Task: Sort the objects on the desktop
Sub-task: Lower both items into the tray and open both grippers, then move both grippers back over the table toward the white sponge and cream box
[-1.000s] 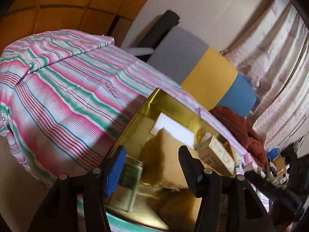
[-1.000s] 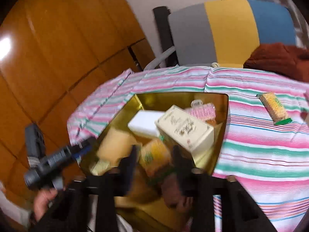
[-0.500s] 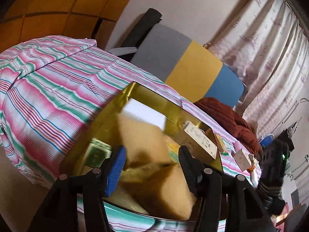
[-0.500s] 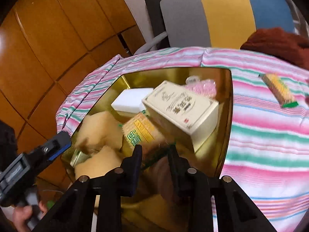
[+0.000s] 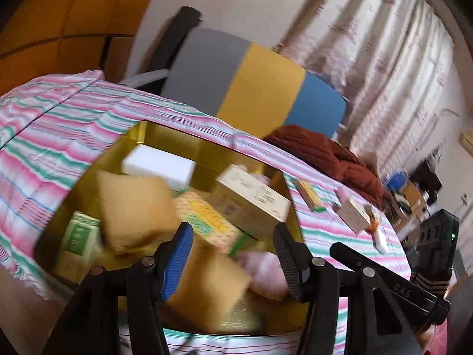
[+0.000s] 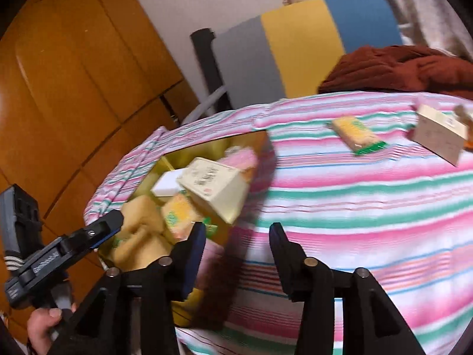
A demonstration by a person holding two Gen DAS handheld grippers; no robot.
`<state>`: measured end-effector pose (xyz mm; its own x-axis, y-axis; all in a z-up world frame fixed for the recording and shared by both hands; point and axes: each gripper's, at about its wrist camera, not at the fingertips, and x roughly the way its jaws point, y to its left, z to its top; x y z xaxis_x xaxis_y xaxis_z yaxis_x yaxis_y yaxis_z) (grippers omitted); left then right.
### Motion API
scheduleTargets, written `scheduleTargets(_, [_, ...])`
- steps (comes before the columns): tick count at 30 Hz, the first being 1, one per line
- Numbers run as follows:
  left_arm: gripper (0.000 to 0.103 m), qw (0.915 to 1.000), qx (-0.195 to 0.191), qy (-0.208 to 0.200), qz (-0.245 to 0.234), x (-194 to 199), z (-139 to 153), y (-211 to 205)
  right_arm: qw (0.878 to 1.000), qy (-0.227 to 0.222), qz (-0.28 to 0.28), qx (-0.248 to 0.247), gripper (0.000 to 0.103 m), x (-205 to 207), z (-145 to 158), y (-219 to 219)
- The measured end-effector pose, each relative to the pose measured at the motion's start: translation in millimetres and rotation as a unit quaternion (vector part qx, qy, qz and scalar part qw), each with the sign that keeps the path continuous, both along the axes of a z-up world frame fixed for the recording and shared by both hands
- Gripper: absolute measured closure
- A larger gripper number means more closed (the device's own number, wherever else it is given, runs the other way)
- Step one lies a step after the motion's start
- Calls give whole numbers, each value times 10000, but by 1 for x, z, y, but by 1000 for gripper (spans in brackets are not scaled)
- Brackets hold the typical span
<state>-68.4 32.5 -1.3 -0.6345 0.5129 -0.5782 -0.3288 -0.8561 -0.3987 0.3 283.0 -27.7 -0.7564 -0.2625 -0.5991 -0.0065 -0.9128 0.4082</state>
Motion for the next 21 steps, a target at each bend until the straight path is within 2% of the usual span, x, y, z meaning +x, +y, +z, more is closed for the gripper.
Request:
scheduleTargets(7, [45, 9969, -195, 40, -755, 18, -1, 55, 9974, -250, -675, -38, 56, 22, -27, 50])
scheduleTargets(15, [45, 9853, -457, 39, -1645, 32, -10, 132, 9899, -394, -1365, 20, 56, 45, -44, 100])
scheduleTargets(21, [45, 9776, -688, 73, -1990, 32, -27, 183, 9810, -389, -1899, 108, 56, 58, -49, 139])
